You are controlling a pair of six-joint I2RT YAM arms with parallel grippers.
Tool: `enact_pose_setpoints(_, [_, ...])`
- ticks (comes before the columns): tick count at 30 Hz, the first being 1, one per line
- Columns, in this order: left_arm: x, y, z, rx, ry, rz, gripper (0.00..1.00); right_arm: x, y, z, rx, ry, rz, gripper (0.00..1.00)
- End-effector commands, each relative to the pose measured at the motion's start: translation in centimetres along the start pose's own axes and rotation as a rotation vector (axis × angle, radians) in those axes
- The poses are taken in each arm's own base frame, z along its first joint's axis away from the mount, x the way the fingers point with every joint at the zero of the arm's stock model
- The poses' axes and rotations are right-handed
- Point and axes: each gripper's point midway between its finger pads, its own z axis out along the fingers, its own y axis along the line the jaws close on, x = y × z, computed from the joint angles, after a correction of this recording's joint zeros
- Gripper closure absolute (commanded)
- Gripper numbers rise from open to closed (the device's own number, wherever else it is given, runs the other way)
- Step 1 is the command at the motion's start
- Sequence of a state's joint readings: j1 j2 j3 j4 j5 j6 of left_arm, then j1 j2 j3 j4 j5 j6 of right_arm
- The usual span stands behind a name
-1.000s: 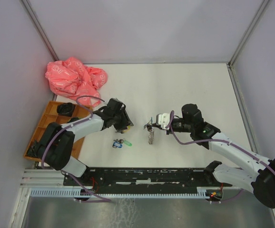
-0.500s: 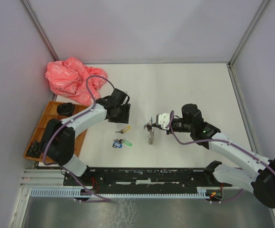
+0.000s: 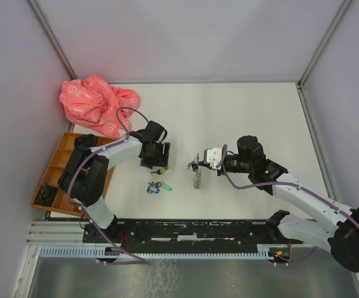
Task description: Put the keys on the keyring
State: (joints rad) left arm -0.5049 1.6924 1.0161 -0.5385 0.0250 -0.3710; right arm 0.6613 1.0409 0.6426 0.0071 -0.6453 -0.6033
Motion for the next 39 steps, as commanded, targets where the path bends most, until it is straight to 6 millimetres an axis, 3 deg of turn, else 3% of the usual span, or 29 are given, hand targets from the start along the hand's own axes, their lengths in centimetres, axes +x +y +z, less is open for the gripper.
enact_pose_setpoints(1, [1.8, -0.9, 0.8, 0.075, 0.041, -0.091, 0.25, -2.2, -1.1, -0.2, 0.034, -0.062, -0.053, 0.99])
enact_pose_setpoints(6, [3.6, -2.0, 0.1, 0.142, 0.070, -0.165, 0.24, -2.2, -1.2, -0.2, 0.036, -0.061, -0.052, 0.99])
enact_pose_setpoints(13, [5.0, -5.4, -1.2, 0.226, 0.089, -0.181, 0.25, -2.3, -1.3, -0.3, 0.041, -0.061, -0.055, 0.99])
enact_pose_setpoints(19, [3.1, -7.6, -2.3, 0.276, 0.025, -0.193, 0.31, -2.4, -1.3, -0.3, 0.042, -0.061, -0.054, 0.99])
enact_pose_setpoints(24, [2.3, -5.0, -3.7, 0.097, -0.006, -0.121, 0.33, -2.4, -1.3, -0.4, 0.045, -0.063, -0.057, 0.99])
enact_pose_setpoints(30, [5.0, -3.9, -4.2, -0.071, 0.025, -0.019, 0.31, -2.3, -1.3, -0.3, 0.044, -0.061, -0.055, 0.99])
enact_pose_setpoints(35, [6.7, -3.3, -3.7, -0.089, 0.029, -0.084, 0.31, -2.3, -1.3, -0.3, 0.044, -0.061, -0.055, 0.99])
enact_pose_setpoints(39, [6.2, -3.5, -3.2, -0.075, -0.007, -0.117, 0.40, -2.4, -1.3, -0.3, 0.043, -0.063, -0.054, 0.99])
